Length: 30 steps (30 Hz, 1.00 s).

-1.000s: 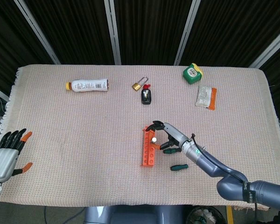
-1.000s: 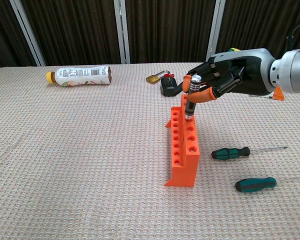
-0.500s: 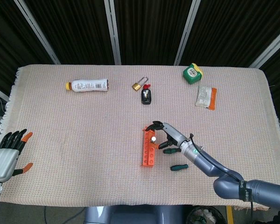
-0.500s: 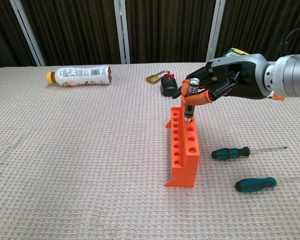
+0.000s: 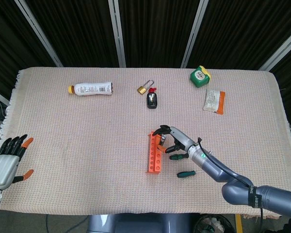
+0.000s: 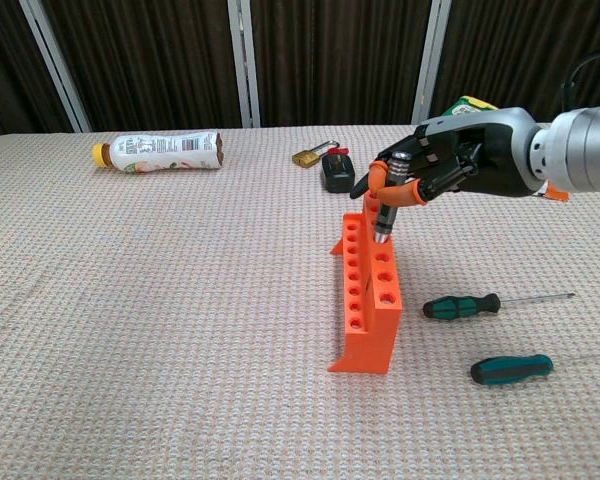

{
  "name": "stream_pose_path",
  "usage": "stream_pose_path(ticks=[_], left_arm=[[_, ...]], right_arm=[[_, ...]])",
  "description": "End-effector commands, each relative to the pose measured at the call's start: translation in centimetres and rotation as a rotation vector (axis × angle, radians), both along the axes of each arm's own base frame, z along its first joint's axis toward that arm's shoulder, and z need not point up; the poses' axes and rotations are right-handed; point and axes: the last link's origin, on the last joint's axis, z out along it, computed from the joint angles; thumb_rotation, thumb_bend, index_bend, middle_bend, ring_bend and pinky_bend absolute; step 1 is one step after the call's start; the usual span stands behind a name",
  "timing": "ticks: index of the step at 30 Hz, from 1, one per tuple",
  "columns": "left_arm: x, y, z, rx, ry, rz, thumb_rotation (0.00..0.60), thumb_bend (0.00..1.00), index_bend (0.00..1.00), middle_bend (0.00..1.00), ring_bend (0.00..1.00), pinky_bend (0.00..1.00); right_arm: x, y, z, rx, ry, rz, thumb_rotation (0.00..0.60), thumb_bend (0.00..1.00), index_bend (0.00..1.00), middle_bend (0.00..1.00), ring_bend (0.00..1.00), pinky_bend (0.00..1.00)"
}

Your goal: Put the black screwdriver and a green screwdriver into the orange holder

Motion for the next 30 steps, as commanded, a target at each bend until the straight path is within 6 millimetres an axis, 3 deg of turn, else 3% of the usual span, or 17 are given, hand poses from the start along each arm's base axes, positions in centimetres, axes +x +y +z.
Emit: stream_pose_path(ticks=[1, 7, 16, 30], left_arm=[[0.1, 0.0, 0.0, 0.000, -0.001, -0.003, 0.600, 0.19, 0.09, 0.00, 0.00, 0.00], [0.2, 0.0, 0.1, 0.002, -0.002, -0.006, 0.600, 0.19, 0.09, 0.00, 0.00, 0.00], [0.2, 0.0, 0.2, 0.006, -0.001, -0.006, 0.600, 0.19, 0.09, 0.00, 0.00, 0.00], [0.0, 0.0, 0.1, 0.003, 0.001, 0.002, 0.600, 0.19, 0.09, 0.00, 0.00, 0.00]], right_arm=[[-0.1, 0.1, 0.1, 0.000, 0.003, -0.001, 0.600, 0.44, 0.59, 0.24, 0.00, 0.00], [-0.1, 0.6, 0.1, 0.010, -0.003, 0.004, 0.600, 0.44, 0.59, 0.24, 0.00, 0.00], [0.9, 1.4, 0.2, 0.016, -0.024, 0.041, 0.600, 0.41, 0.50, 0.24, 0.00, 0.00], [2.0, 1.0, 0.2, 0.001, -0.025, 0.061, 0.600, 0.40, 0.48, 0.23, 0.00, 0.00]])
